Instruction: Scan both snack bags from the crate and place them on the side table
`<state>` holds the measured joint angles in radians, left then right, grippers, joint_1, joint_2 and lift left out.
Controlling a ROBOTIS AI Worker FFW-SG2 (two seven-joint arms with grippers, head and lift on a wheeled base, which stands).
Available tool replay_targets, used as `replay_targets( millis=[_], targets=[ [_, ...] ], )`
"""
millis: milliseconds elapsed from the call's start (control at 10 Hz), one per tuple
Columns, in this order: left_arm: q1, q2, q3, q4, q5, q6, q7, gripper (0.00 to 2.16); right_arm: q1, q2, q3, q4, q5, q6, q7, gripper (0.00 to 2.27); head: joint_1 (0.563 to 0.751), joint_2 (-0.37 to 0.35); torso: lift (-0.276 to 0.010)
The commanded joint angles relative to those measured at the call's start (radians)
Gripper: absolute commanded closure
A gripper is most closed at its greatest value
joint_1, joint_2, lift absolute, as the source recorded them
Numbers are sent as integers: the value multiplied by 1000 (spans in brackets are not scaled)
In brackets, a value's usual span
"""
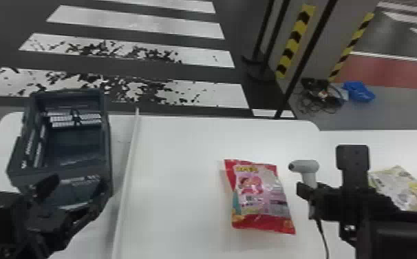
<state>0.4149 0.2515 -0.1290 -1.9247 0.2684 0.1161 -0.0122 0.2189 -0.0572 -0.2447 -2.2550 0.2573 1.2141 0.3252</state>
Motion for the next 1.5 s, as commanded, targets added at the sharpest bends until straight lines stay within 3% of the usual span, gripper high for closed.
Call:
replay_targets(
  millis=[0, 400, 600, 1400],
  targets=[
    [1, 0, -1, 1, 0, 3, 0, 87, -15, -18, -35, 80, -6, -77, 0, 2250, 695, -232, -95],
    [1, 0, 0, 6, 0, 0, 0, 87, -85, -69, -74, 311, -3, -264, -3, 2250, 695, -288, -95],
    [1, 0, 2, 6, 0, 0, 0, 87, -130, -109, -81, 416, -4, -264, 11, 2250, 695, -307, -95],
    [1, 0, 3, 6, 0, 0, 0, 87, -185, -141, -102, 647, -24, -432, 5, 2250, 695, -340, -95]
  ],
)
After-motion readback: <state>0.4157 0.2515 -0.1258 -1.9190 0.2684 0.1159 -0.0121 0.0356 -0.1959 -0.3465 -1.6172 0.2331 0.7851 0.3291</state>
